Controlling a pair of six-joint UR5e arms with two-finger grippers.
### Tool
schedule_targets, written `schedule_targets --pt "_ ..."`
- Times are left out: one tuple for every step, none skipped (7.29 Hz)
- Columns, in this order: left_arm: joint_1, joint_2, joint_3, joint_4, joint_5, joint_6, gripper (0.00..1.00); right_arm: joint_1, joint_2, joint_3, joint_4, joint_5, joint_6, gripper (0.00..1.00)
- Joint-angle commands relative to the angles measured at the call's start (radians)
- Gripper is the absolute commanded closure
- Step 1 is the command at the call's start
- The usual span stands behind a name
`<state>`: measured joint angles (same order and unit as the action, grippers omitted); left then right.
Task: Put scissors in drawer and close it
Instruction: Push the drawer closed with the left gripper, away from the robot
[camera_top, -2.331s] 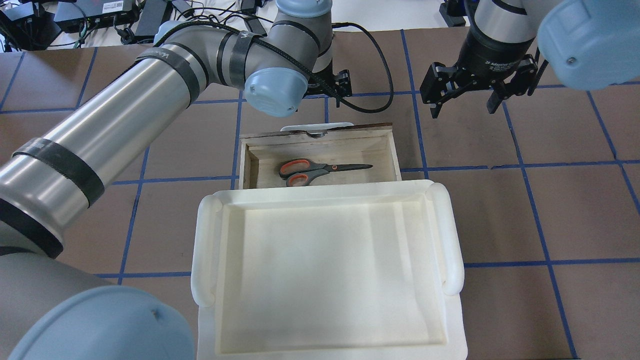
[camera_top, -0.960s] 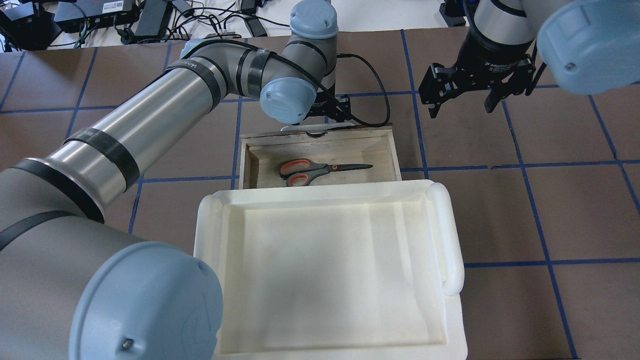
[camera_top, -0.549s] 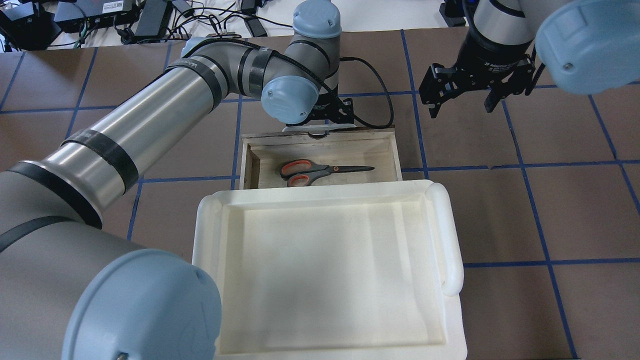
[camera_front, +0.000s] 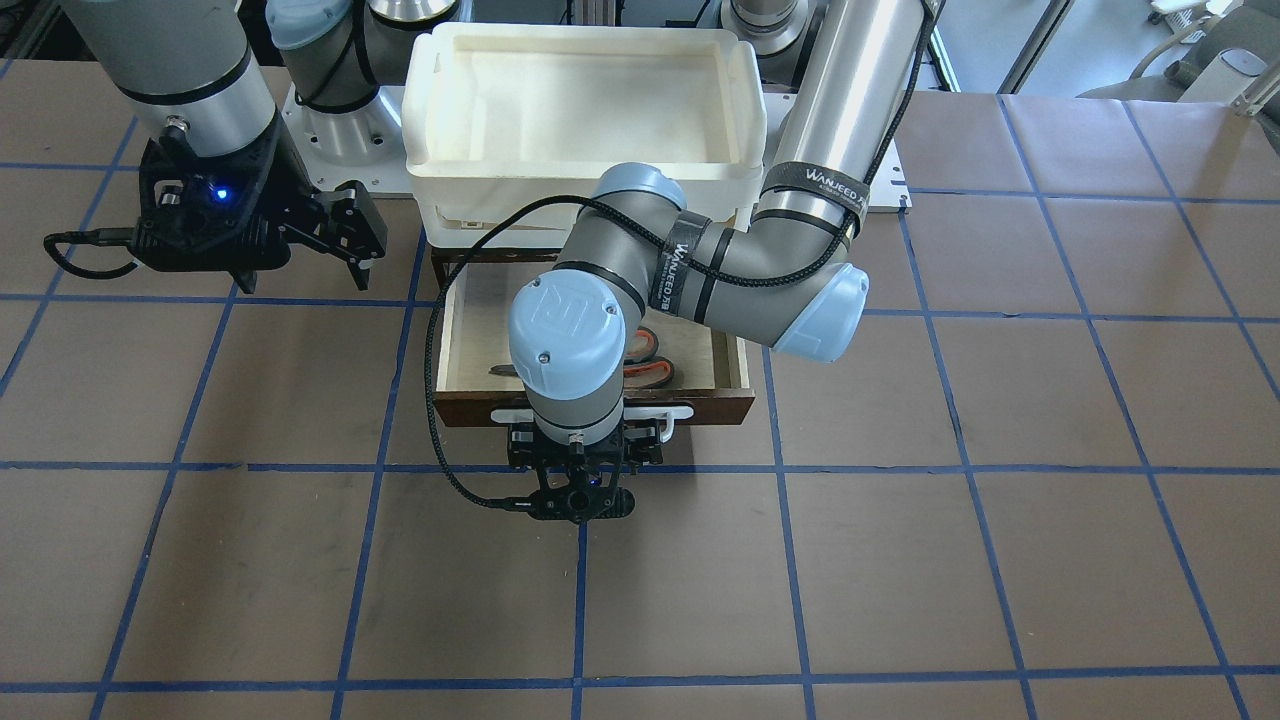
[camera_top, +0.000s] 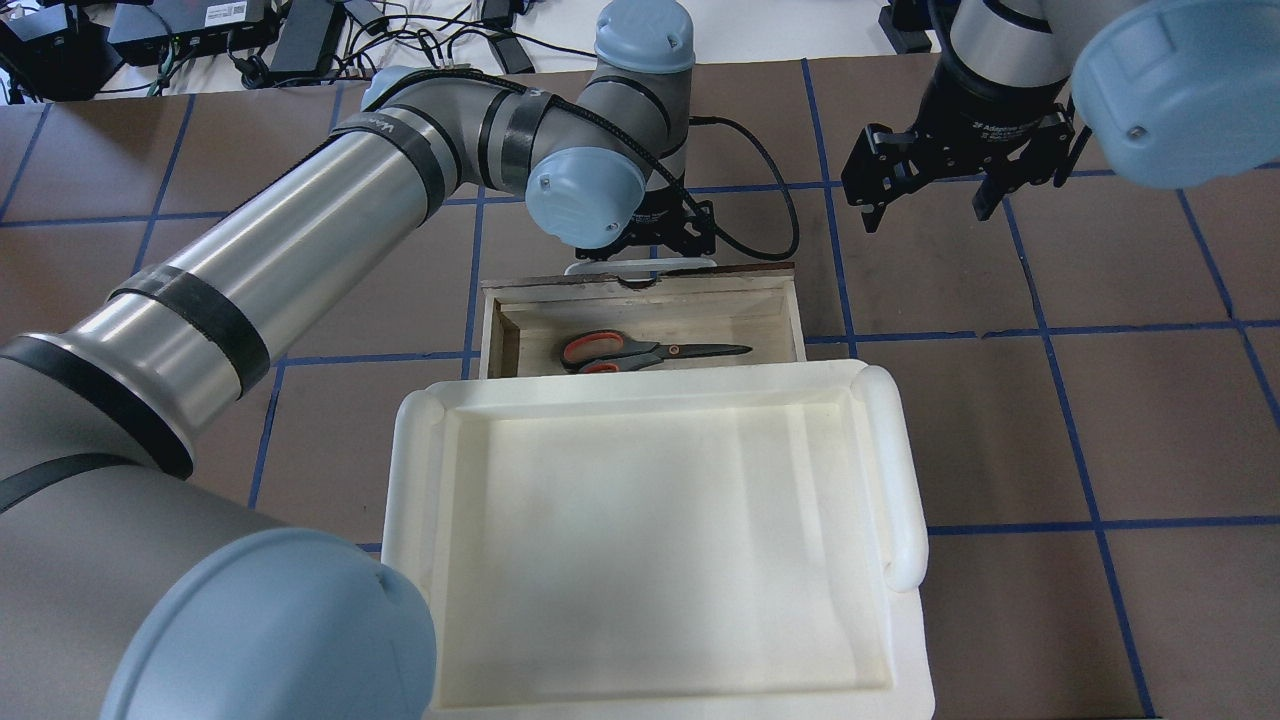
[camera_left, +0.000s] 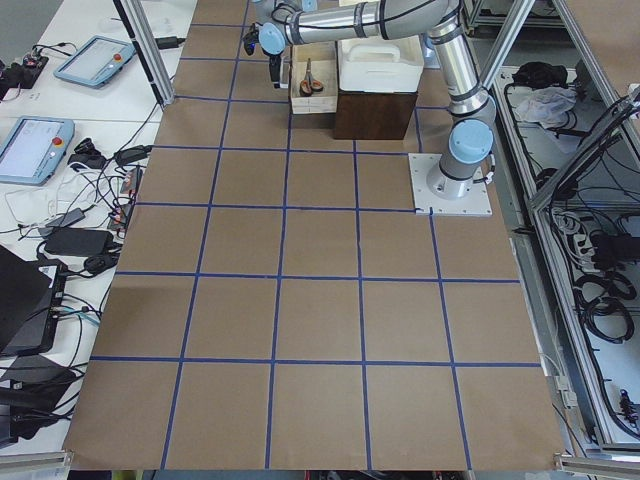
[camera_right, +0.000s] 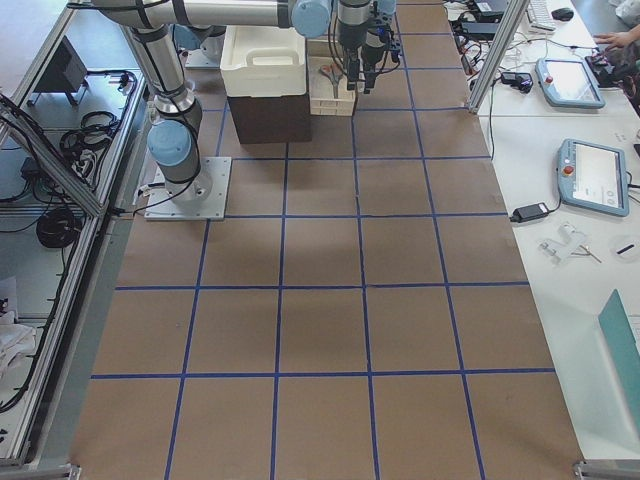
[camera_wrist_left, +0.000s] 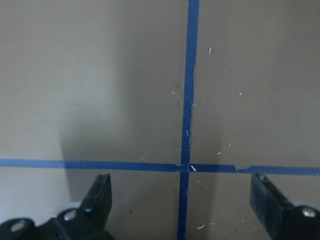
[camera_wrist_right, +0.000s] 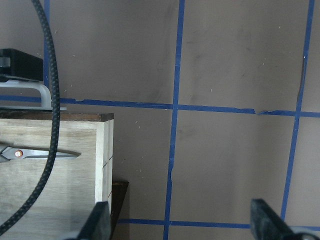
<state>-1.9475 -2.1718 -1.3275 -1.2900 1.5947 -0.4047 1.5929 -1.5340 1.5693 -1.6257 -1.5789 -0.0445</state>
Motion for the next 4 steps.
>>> schedule_targets --pt "-0.008 0.015 -0.007 -0.026 -0.001 -0.019 0.00 -0.001 0.000 0.000 0.001 0.000 0.005 0.00" --pt "-0.008 0.027 -0.012 -0.053 -0.002 -0.020 0.00 0.001 0.000 0.000 0.000 0.000 0.006 0.00" --pt "-0.008 0.035 -0.012 -0.081 -0.002 -0.020 0.00 0.001 0.000 0.000 0.000 0.002 0.006 0.00" --pt "-0.008 0.044 -0.018 -0.100 -0.002 -0.020 0.00 -0.001 0.000 0.000 0.001 0.002 0.006 0.00"
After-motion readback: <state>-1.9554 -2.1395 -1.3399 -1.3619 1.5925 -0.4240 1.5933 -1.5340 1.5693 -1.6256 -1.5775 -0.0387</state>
